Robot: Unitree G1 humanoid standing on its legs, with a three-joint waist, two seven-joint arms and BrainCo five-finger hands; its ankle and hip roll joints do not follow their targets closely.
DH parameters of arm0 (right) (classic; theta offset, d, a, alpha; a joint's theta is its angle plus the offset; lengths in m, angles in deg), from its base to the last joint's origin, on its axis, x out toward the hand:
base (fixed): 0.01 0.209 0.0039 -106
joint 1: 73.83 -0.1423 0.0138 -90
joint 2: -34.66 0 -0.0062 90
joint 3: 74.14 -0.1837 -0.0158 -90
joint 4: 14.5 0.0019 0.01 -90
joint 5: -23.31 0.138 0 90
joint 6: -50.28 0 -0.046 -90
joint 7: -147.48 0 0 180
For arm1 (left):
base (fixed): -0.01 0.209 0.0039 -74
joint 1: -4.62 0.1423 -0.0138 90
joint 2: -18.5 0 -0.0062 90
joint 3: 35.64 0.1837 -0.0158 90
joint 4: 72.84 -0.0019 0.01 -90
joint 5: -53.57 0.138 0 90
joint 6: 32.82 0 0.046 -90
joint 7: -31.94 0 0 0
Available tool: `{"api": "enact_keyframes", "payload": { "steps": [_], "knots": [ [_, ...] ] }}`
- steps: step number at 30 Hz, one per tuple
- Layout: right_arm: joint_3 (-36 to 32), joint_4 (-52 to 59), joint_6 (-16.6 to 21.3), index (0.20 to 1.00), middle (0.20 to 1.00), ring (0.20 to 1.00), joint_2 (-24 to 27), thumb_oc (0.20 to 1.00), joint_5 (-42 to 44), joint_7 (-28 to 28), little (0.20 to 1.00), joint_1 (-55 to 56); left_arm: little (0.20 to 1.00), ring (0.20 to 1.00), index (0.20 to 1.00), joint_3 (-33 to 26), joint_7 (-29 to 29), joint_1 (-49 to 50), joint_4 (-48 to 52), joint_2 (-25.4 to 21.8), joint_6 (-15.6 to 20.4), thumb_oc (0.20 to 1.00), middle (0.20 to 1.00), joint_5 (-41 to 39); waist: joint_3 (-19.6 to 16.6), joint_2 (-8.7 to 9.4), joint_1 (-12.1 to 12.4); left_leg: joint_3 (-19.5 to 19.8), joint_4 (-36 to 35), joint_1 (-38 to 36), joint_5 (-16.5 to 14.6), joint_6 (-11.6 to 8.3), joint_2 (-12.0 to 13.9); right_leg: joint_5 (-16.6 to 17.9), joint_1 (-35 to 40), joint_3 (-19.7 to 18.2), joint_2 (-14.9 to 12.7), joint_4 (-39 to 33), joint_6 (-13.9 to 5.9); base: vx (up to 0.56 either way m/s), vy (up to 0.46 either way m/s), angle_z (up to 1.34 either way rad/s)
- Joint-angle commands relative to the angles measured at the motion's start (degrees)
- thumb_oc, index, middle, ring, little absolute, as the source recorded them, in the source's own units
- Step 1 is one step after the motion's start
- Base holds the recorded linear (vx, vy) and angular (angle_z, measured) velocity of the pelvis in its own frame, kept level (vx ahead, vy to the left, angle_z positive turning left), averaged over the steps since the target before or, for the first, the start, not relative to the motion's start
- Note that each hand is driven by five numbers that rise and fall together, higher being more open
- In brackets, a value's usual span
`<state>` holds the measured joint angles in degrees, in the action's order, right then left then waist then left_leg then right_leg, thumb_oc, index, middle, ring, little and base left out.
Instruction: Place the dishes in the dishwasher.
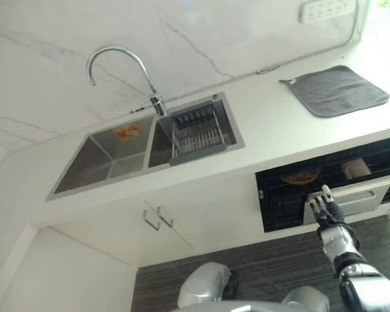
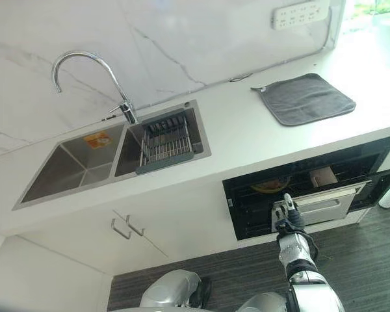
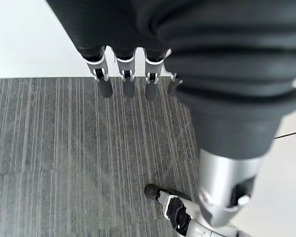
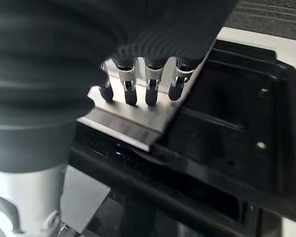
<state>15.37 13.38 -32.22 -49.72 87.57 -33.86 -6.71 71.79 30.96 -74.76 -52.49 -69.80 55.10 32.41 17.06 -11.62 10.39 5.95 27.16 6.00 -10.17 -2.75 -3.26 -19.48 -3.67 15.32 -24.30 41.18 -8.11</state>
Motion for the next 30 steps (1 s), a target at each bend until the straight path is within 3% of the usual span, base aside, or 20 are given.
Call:
{"api": "enact_keyframes", "payload": {
  "steps": [1,3,12,19,24,25,27,30],
  "knots": [
    [1.49,5.8,-0.93,1.0,1.0,1.0,1.69,1.0,-4.89,-1.82,1.0,-12.12,1.0,1.0,1.0,-0.65,-1.2,-2.72,2.85,-4.7,1.62,1.0,1.0,2.56,-0.44,-1.13,3.44,0.8,-5.38,-0.17,4.77,-0.44,0.98,-3.5,0.24,2.38,4.15,6.56,7.97,0.02,0.084,-0.02],
    [1.64,5.23,-1.51,1.0,1.0,1.0,5.18,1.0,-5.93,-2.24,1.0,-16.96,1.0,1.0,1.0,-0.21,-2.05,-2.93,4.55,-5.95,1.35,1.0,1.0,2.42,0.04,-1.23,5.09,2.03,-5.69,1.31,4.93,-0.7,-0.06,-4.94,-1.23,2.01,3.61,7.64,7.46,0.02,0.042,0.1],
    [5.15,-2.69,0.14,1.0,1.0,1.0,17.26,1.0,-6.61,-6.64,1.0,-37.48,1.0,1.0,1.0,-0.88,-6.64,-6.73,8.04,-11.13,2.94,1.0,1.0,2.17,4.37,-2.59,10.44,7.54,-10.19,8.87,10.76,0.01,-2.13,-4.14,-8.79,2.82,4.48,7.58,6.93,-0.15,-0.021,0.14],
    [5.54,-6.45,2.0,1.0,1.0,1.0,20.06,1.0,-2.44,-7.06,1.0,-44.23,1.0,1.0,1.0,-2.15,-7.38,-8.67,8.88,-13.64,4.96,1.0,1.0,1.25,6.47,-2.17,12.51,9.3,-13.33,12.13,13.27,0.94,-2.38,-3.12,-11.7,3.6,5.24,5.71,6.6,-0.12,-0.075,-0.05],
    [4.0,-6.72,0.53,1.0,1.0,1.0,15.23,1.0,-2.92,-4.13,1.0,-40.1,1.0,1.0,1.0,-3.17,-5.59,-9.92,8.95,-13.76,3.83,1.0,1.0,-0.02,7.2,0.45,12.85,9.58,-13.63,11.63,12.49,1.52,-1.84,-1.88,-10.25,4.08,6.71,2.99,6.48,0.0,-0.077,0.14],
    [2.95,-7.2,-0.17,1.0,1.0,1.0,10.2,1.0,-6.83,-2.21,1.0,-33.96,1.0,1.0,1.0,-3.91,-5.02,-10.28,8.17,-12.35,3.16,1.0,1.0,1.19,7.09,1.77,12.85,9.69,-14.73,10.03,12.15,1.83,-1.36,-0.88,-7.75,4.59,7.87,-0.41,6.51,0.09,-0.081,0.06],
    [3.46,-7.79,1.13,1.0,1.0,1.0,5.13,1.0,-9.96,-1.86,1.0,-25.45,1.0,1.0,1.0,-4.63,-4.37,-10.05,6.54,-10.72,4.59,1.0,1.0,2.53,7.01,2.91,12.24,9.63,-16.48,7.9,12.22,1.9,-0.15,0.68,-4.8,4.99,9.72,-4.59,6.59,0.09,-0.086,-0.03],
    [7.05,-5.86,7.15,1.0,1.0,1.0,-2.48,1.0,-10.0,-2.14,1.0,-8.88,1.0,1.0,1.0,-6.48,-2.51,-9.93,4.99,-8.36,5.53,1.0,1.0,3.69,5.97,5.48,9.39,8.28,-19.93,4.03,11.99,1.73,2.48,4.18,0.05,4.71,12.5,-13.65,6.23,0.06,-0.053,-0.04]
  ]
}}
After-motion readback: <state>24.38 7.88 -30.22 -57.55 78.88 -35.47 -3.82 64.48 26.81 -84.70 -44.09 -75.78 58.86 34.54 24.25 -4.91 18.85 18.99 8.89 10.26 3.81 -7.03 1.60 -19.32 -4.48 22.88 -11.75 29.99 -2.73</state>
